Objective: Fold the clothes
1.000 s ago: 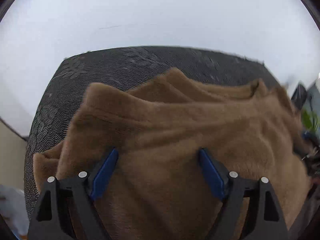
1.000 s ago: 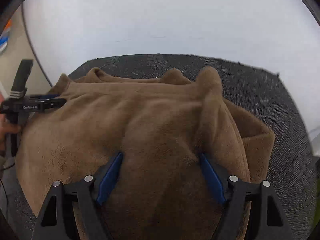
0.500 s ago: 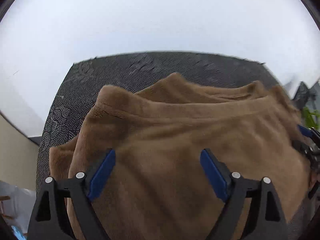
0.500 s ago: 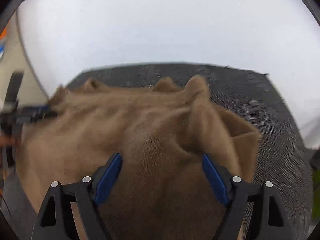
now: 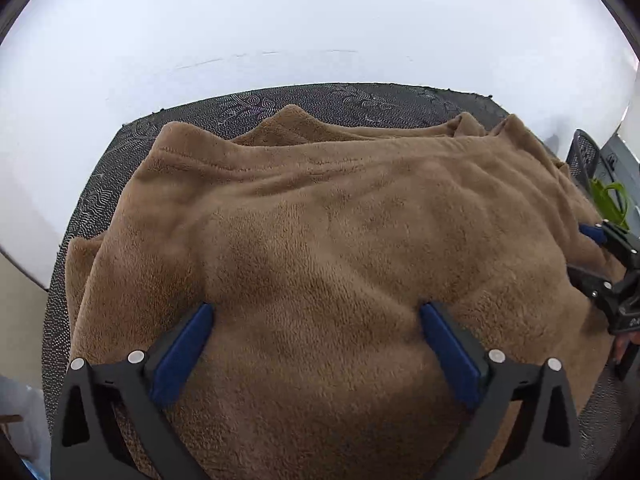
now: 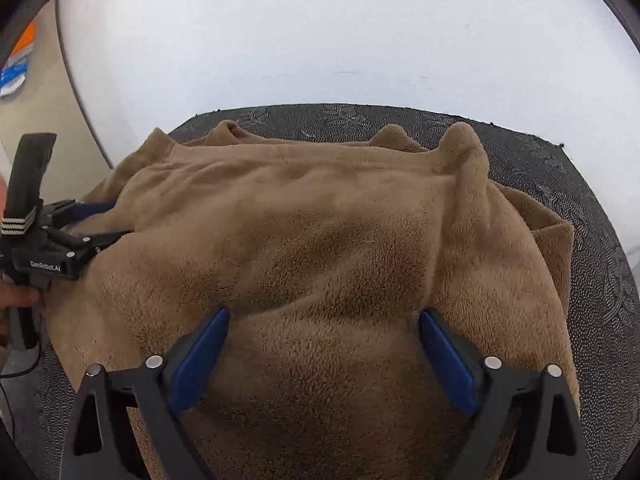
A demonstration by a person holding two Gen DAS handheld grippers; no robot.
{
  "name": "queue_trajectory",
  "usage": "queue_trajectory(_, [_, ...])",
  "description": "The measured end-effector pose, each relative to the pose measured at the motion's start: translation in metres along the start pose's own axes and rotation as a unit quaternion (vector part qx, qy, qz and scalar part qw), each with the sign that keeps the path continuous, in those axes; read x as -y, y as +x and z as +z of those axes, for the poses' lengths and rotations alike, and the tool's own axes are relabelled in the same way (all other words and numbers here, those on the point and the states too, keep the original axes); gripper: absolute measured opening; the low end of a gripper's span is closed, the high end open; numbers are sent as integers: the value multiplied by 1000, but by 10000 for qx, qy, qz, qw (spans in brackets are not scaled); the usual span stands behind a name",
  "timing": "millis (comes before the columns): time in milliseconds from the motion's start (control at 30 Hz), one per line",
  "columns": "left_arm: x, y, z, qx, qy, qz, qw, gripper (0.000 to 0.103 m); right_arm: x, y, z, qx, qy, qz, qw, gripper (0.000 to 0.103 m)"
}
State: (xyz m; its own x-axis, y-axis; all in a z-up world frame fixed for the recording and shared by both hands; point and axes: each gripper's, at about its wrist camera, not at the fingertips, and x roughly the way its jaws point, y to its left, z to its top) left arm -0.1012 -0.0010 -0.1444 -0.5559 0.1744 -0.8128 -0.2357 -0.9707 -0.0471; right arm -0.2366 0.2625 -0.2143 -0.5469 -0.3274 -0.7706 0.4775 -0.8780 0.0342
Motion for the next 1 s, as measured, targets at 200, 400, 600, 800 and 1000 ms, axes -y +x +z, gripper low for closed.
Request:
queue_trajectory(200, [3,-26,-2,91,-355,-194,9991,103,10,-15,-5,175,405,39,9990,99])
queue_trajectory(400, [40,-36,-8,152,6,-438,9989,103,-22,-29,0,410,232,237,9986,99])
queue_trajectory(600, [36,-13,-13,112,-21,-381,9992,103,-29,-7,-10,-29,-186,-161,9997,102])
queue_trajectory(800, [39,-8,-15,207,51,-288,9994,103,-27,-3,-13,-134,-297,-175,9993,103])
queue_trajectory(1000, [38,-14,-21,304,120,-213,9992,103,-29,0,-16,-158,-365,-207,9990,103])
